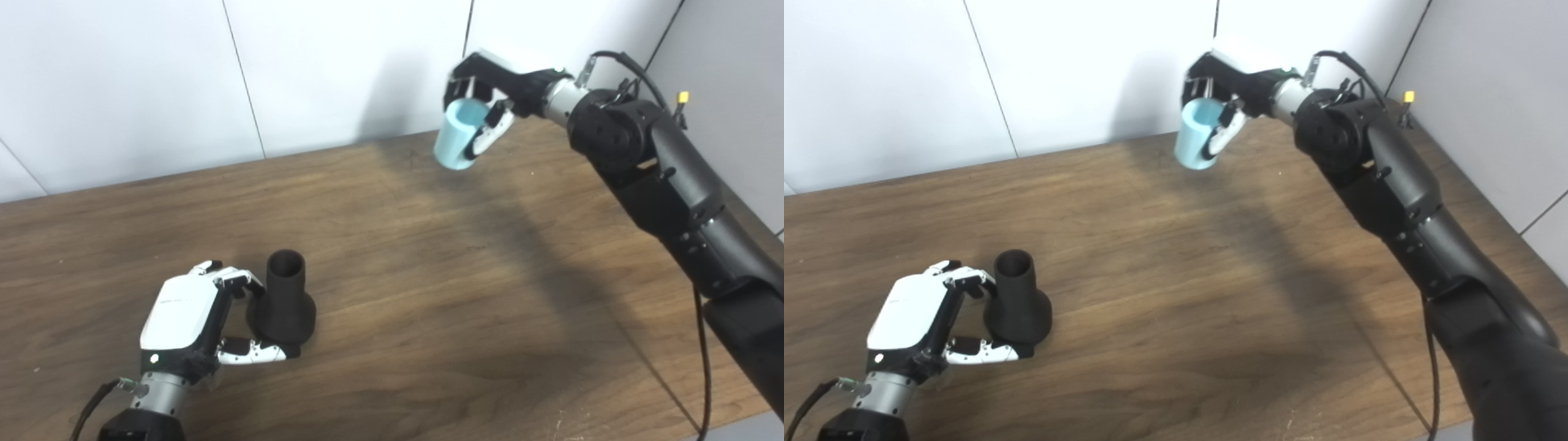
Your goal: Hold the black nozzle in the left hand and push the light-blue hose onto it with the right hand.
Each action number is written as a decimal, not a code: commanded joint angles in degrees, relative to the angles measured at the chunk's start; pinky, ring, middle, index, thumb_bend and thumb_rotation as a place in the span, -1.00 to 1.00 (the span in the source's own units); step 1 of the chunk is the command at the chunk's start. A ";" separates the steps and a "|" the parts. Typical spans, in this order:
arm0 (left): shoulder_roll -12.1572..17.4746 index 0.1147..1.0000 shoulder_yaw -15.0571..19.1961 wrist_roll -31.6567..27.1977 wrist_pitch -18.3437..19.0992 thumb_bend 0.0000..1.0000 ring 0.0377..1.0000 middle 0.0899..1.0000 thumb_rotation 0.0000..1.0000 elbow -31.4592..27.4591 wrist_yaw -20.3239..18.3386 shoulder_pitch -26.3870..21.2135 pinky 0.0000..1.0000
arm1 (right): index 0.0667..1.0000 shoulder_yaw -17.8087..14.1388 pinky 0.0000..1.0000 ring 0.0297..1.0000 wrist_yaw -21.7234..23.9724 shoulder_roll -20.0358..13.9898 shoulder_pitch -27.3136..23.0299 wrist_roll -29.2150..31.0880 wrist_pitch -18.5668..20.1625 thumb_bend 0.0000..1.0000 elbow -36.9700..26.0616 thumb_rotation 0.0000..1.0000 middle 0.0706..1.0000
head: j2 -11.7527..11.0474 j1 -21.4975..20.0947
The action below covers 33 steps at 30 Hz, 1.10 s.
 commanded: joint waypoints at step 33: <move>-2.86 -0.16 -5.10 4.64 6.32 0.04 0.41 0.25 -0.91 -0.87 -3.49 -0.42 0.80 | -0.10 -0.61 -0.49 -0.17 10.02 7.96 -2.79 11.37 3.64 0.04 -26.37 -1.00 -0.10 | 1.68 15.11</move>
